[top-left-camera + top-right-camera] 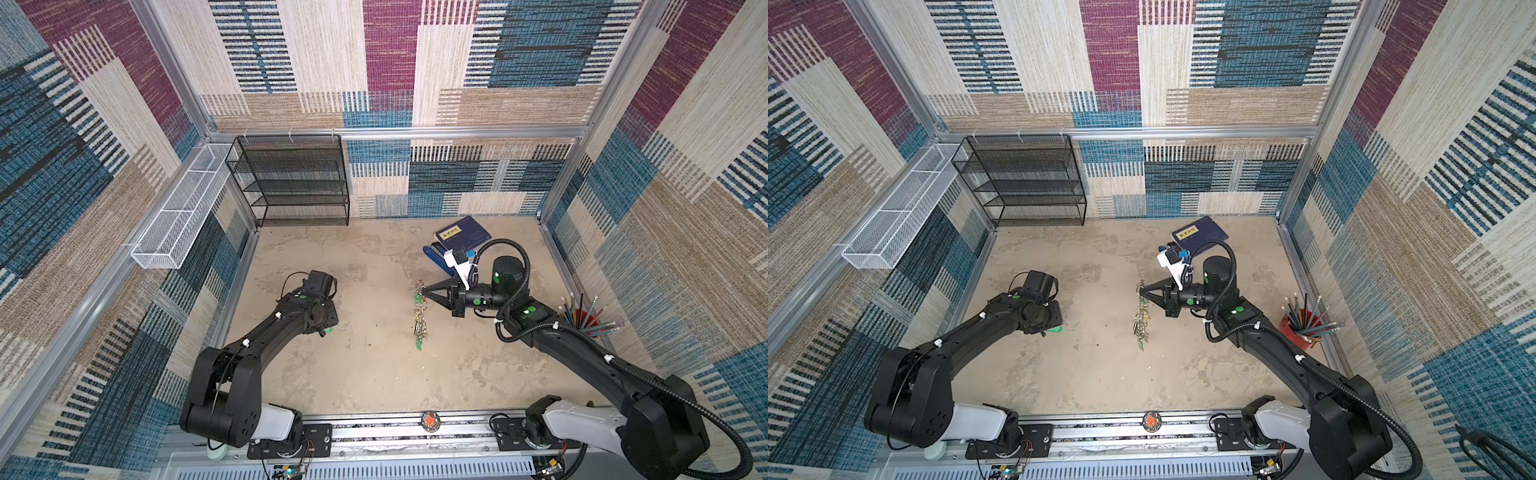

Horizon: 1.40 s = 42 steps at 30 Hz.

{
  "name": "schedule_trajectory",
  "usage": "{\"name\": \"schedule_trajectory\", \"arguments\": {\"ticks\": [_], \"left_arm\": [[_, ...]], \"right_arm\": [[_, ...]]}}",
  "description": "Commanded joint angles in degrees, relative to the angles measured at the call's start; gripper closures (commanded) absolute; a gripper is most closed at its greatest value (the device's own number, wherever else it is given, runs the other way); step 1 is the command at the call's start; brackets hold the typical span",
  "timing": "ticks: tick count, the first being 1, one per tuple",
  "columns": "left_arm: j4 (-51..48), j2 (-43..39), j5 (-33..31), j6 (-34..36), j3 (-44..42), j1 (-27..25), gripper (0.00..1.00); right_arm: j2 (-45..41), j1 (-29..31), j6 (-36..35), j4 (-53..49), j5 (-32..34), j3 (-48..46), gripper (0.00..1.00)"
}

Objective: Put the keys on the keyring
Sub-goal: 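Close the left gripper on the green-tag key's tag on the table, then lift the green-tag key with the left gripper and carry it toward the plate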

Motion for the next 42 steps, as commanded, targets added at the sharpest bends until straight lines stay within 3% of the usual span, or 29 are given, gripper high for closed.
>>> {"name": "schedule_trajectory", "arguments": {"ticks": [1,24,38,42], "left_arm": [[2.2,0.4,1.7,4.2,-1.0,1.1,0.52],[1.6,9.4,1.0,5.3,2.8,4.6,0.84],[2.2,8.0,6.3,4.5,3.2,4.0,1.00],[1.8,9.0,7.0,4.0,5.1,2.5,1.00]], "right_arm": [[-0.1,0.0,0.9,3.1,-1.4,0.7,1.00],[1.1,0.0,0.2,1.5,-1.7,2.3,1.00],[1.5,0.0,0.3,1.9,-1.9,2.2,1.00],[1.7,0.0,0.2,2.1,-1.9,2.2,1.00]]}}
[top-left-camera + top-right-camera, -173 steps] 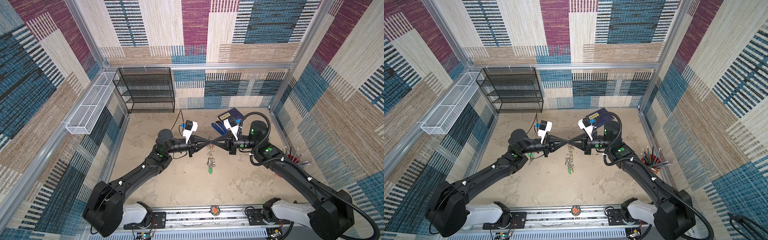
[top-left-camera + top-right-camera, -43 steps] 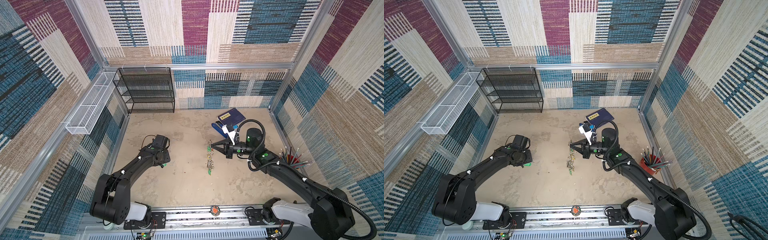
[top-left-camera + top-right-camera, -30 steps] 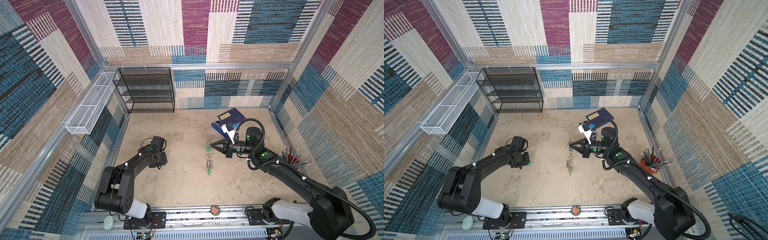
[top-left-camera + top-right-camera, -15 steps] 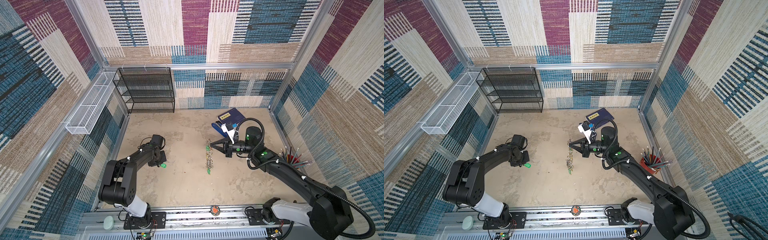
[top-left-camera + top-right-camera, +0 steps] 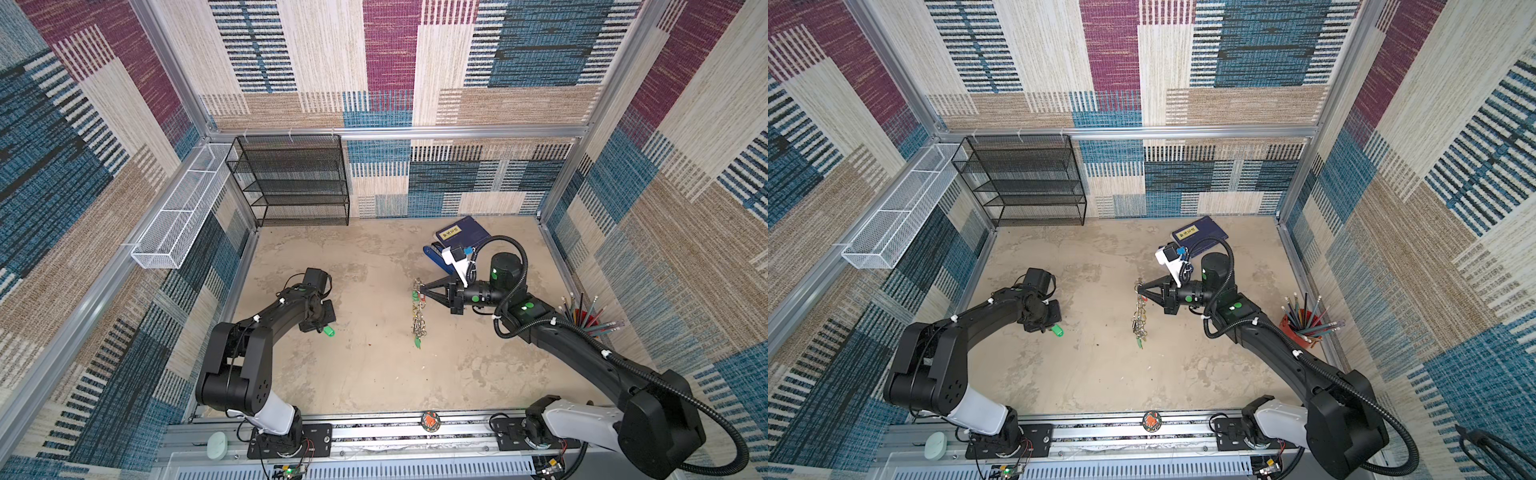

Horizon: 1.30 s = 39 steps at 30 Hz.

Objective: Put the keys on the keyring
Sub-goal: 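Lift the green-tag key with the left gripper and carry it toward the plate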

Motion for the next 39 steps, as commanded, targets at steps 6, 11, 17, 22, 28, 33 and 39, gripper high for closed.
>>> {"name": "schedule_trajectory", "arguments": {"ticks": [6,11,17,22,28,33,39], "left_arm": [[-0.2,5.0,2.7,0.0,7.4,-7.7,1.00],[-2.5,12.7,1.6,1.9,15.4,-14.5,1.00],[-4.6,18.2,1.9,4.5,21.5,-18.0,1.00],[-5.4,20.3,2.8,5.6,23.4,-18.4,1.00],[-4.1,18.0,5.0,4.7,23.3,-18.5,0.87],[-1.4,13.5,7.3,3.4,20.1,-18.5,0.76],[-0.9,10.6,5.8,3.3,15.9,-19.0,0.75]], "right_arm": [[-0.4,0.0,0.2,2.3,-0.4,0.0,1.00],[-0.8,0.0,0.1,2.2,0.0,-0.4,1.00],[-1.4,0.0,-0.1,1.3,0.5,-0.6,1.00],[-1.7,0.0,0.0,1.5,0.7,-0.9,1.00],[-1.8,0.0,0.0,1.3,0.6,-0.9,1.00],[-1.6,0.0,0.0,1.3,0.6,-0.8,1.00],[-1.6,0.0,0.0,1.3,0.6,-0.8,1.00]]}}
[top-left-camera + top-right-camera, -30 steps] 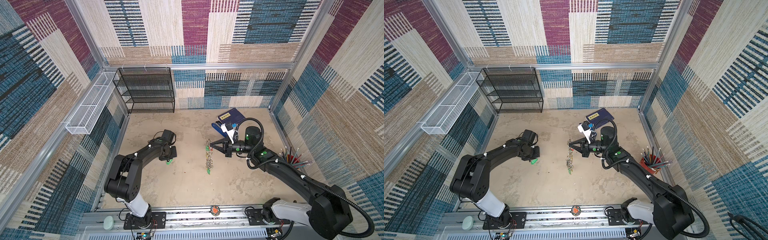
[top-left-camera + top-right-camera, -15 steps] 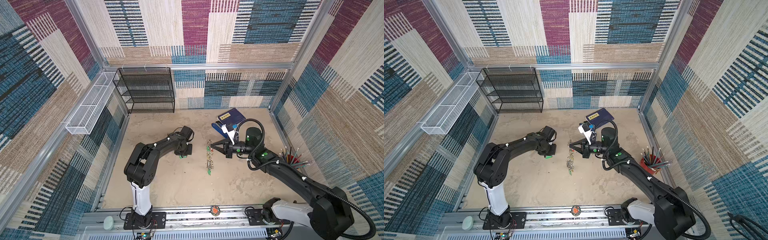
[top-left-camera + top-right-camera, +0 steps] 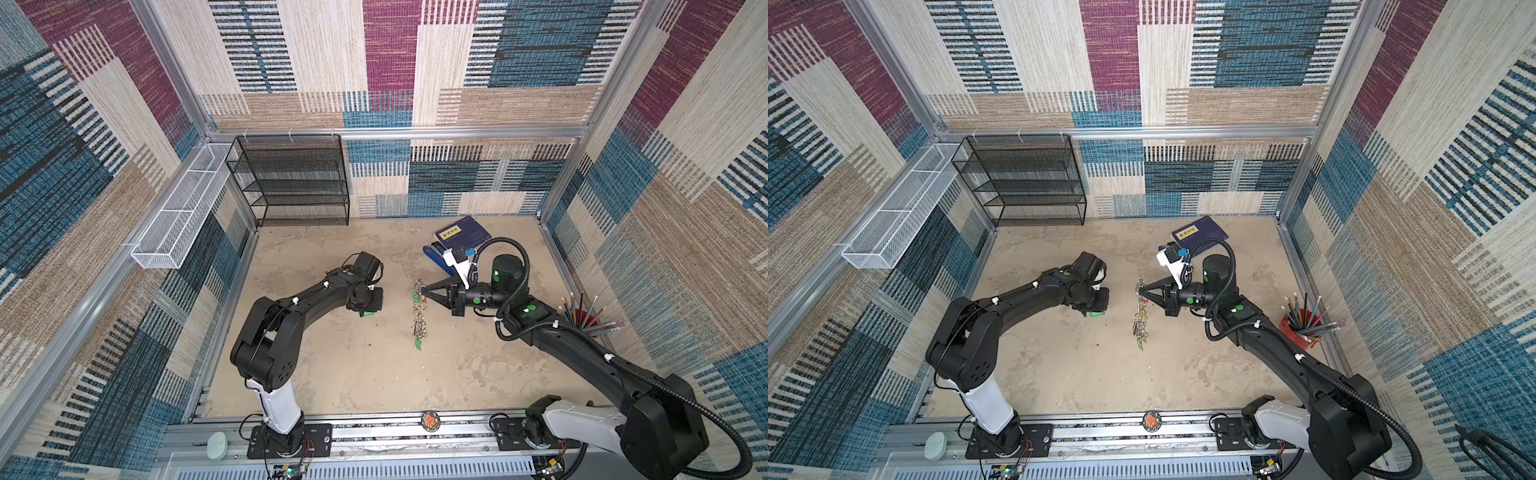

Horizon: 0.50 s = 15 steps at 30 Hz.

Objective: Put the keys on the keyring
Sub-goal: 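Lift the green-tag key with the left gripper and carry it toward the plate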

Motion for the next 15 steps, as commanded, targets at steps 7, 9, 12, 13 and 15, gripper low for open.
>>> {"name": "schedule_trajectory", "arguments": {"ticks": [7,9,12,13,15], "left_arm": [[0.0,2.0,-4.3,0.6,-0.3,-1.7,0.73],[-0.1,2.9,-5.1,0.0,0.5,-1.7,0.75],[-0.2,4.0,-6.0,-0.6,1.4,-1.7,0.78],[-0.2,4.1,-6.3,-0.8,1.5,-1.7,0.79],[0.3,4.1,-6.5,-0.9,1.7,-1.7,0.79]], "right_arm": [[0.0,0.0,0.1,1.6,0.0,0.2,1.00],[-0.1,0.0,0.2,1.6,0.0,0.3,1.00],[-0.2,0.0,-0.1,1.0,0.1,0.3,1.00],[-0.2,0.0,-0.1,0.9,0.1,0.3,1.00],[-0.2,0.0,-0.2,0.8,0.2,0.3,1.00]]}}
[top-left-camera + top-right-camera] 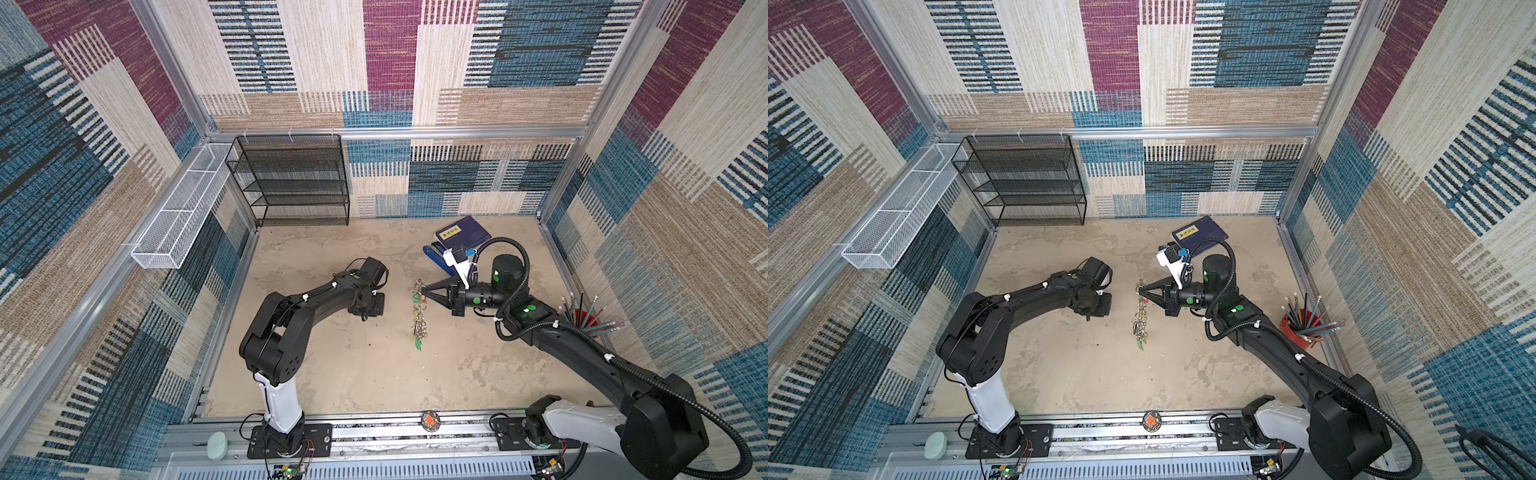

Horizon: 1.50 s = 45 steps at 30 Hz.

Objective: Put the keys on the keyring
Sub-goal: 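Lift the green-tag key with the left gripper and carry it toward the plate, then bring the held key's ring to the split ring held by the right gripper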

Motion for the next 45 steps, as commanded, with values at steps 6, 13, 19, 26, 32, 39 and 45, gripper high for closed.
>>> {"name": "schedule_trajectory", "arguments": {"ticks": [6,13,19,26,32,39,45], "left_arm": [[-0.5,1.5,-2.0,-0.6,1.8,0.0,0.87],[-0.8,2.0,-2.3,-0.8,2.2,0.0,0.94],[-1.7,2.9,-3.2,-0.9,3.2,0.0,1.00],[-0.8,-3.6,3.0,1.6,2.9,-0.2,1.00],[0.4,-15.5,15.5,7.6,-1.7,0.0,1.00],[2.8,-30.6,28.0,13.0,-6.0,0.1,1.00],[3.4,-39.6,39.0,18.4,-6.0,0.1,1.00]], "right_arm": [[0.0,0.0,-0.3,0.8,0.2,0.5,1.00],[0.3,0.0,-0.3,0.8,0.0,0.6,1.00],[0.3,0.0,-0.6,0.5,0.0,0.8,1.00],[-0.1,0.0,-1.1,1.0,1.9,0.6,1.00],[0.3,0.1,-1.7,2.1,3.0,1.5,1.00],[0.4,1.4,-6.2,-3.0,7.4,5.4,1.00],[0.6,3.9,-9.4,-5.4,9.5,7.1,1.00]]}}
